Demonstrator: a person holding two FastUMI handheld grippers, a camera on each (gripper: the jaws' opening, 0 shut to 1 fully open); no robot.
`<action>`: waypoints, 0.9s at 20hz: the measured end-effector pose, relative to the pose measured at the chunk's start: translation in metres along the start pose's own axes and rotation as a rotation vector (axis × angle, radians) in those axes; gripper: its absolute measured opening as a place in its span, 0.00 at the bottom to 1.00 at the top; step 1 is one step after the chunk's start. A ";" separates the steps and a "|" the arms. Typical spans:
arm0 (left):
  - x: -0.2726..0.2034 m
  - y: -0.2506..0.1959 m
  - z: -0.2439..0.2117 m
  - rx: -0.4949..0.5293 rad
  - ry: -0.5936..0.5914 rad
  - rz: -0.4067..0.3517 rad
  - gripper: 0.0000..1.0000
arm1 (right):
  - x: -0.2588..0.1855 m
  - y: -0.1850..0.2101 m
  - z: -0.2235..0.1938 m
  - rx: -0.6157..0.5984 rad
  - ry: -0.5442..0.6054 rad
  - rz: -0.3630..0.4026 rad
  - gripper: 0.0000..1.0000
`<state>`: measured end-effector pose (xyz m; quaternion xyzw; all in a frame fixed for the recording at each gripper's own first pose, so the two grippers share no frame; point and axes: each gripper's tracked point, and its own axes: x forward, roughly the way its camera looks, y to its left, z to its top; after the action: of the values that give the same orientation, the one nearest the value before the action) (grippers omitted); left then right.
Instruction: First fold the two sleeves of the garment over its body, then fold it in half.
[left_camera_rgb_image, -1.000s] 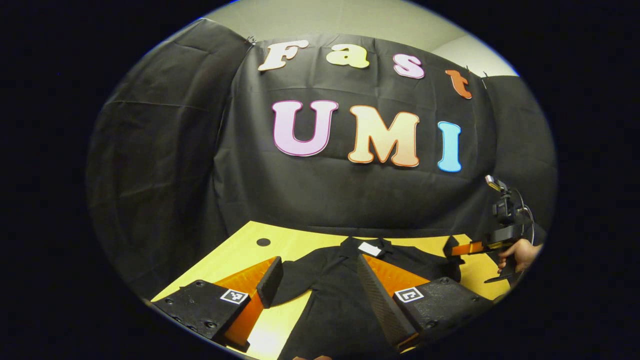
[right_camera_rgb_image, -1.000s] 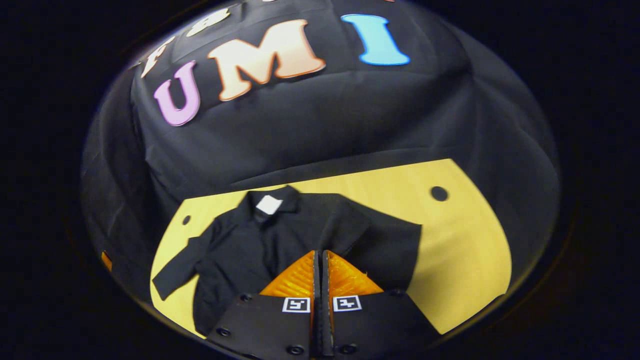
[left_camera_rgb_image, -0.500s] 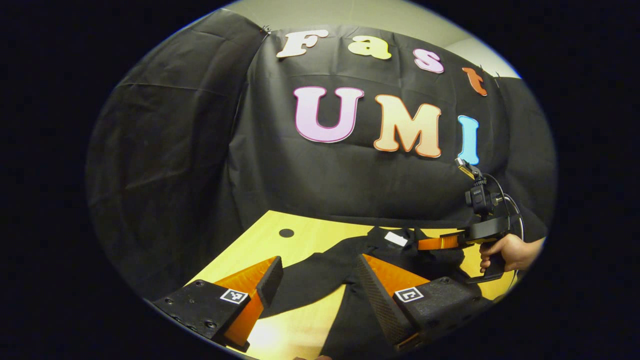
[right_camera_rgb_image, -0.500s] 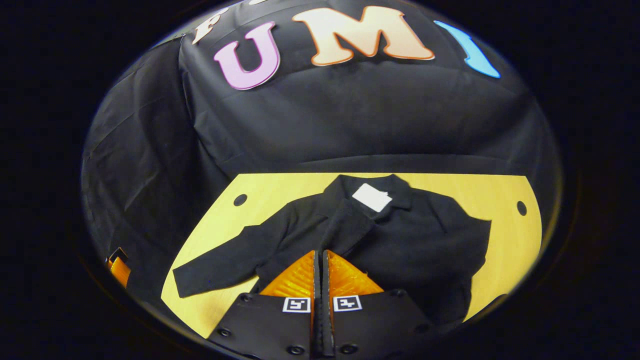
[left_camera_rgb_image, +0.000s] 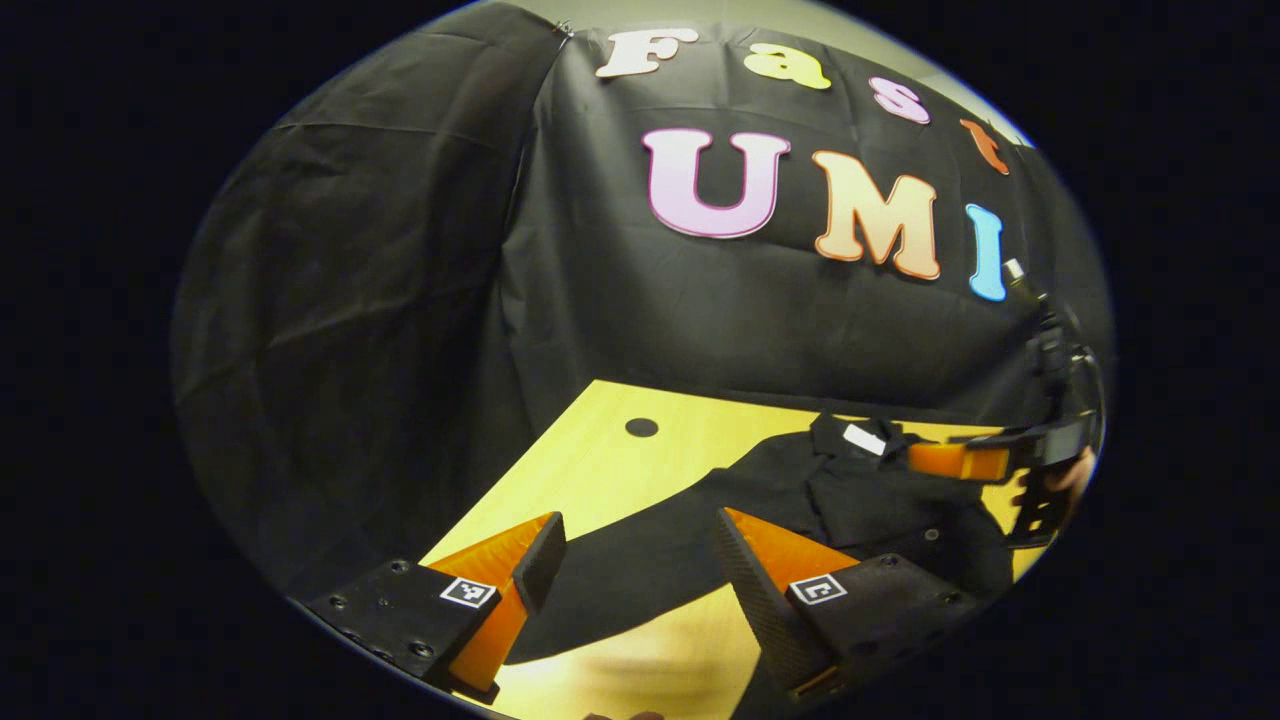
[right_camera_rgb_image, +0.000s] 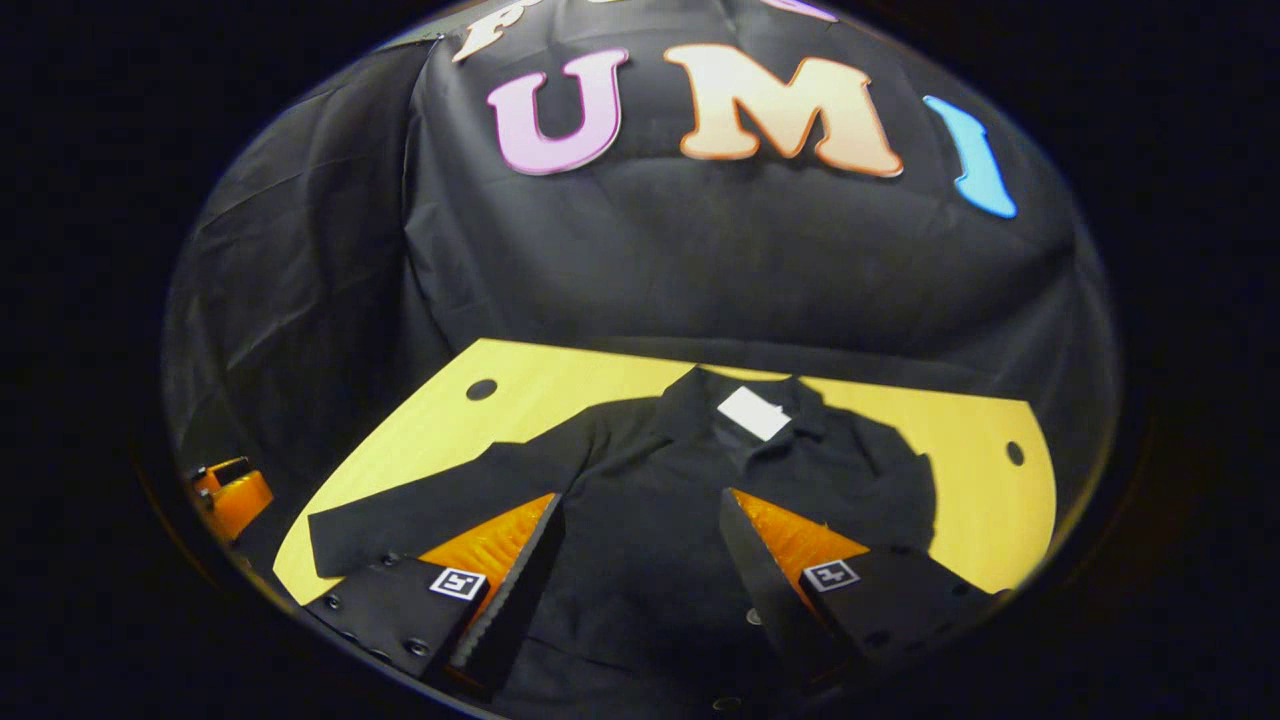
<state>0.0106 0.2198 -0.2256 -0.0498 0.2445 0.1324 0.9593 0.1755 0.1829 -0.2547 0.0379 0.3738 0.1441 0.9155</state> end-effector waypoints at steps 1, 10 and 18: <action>0.003 0.010 -0.008 0.000 0.020 0.026 0.91 | -0.018 -0.004 0.006 0.037 -0.043 -0.005 0.96; -0.004 0.079 -0.102 -0.137 0.289 0.265 0.94 | -0.146 -0.048 0.023 0.087 -0.285 -0.073 0.98; 0.020 0.103 -0.150 -0.189 0.469 0.432 0.93 | -0.181 -0.058 0.021 0.037 -0.331 -0.107 0.97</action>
<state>-0.0693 0.2993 -0.3696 -0.1149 0.4504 0.3399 0.8176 0.0808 0.0752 -0.1286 0.0582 0.2219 0.0799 0.9701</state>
